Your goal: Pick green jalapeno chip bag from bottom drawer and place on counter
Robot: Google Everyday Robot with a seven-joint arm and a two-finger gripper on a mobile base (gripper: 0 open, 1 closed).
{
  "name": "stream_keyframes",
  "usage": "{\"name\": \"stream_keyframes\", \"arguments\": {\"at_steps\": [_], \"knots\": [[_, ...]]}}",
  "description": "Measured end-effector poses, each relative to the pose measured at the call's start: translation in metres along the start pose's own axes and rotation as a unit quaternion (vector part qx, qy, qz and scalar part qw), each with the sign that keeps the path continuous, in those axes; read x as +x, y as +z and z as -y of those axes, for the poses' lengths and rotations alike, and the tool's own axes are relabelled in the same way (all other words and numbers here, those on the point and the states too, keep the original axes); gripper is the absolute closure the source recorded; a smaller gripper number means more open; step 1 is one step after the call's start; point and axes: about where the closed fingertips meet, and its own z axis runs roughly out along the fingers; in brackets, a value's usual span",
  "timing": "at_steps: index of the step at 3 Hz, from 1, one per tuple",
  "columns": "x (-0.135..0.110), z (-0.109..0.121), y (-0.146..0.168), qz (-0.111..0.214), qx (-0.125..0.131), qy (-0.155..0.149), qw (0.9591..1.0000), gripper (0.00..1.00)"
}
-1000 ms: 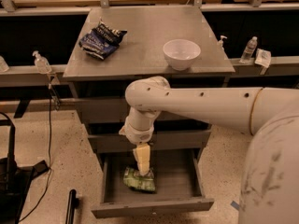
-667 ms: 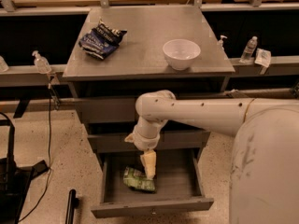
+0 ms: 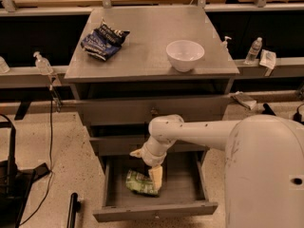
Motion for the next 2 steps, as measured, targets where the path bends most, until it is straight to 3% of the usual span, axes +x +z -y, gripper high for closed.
{"name": "stream_keyframes", "arguments": {"at_steps": [1, 2], "knots": [[0.001, 0.0, 0.004, -0.001, -0.001, -0.004, 1.0, 0.0], [0.001, 0.002, 0.016, 0.005, -0.018, -0.011, 0.9998, 0.0]]}}
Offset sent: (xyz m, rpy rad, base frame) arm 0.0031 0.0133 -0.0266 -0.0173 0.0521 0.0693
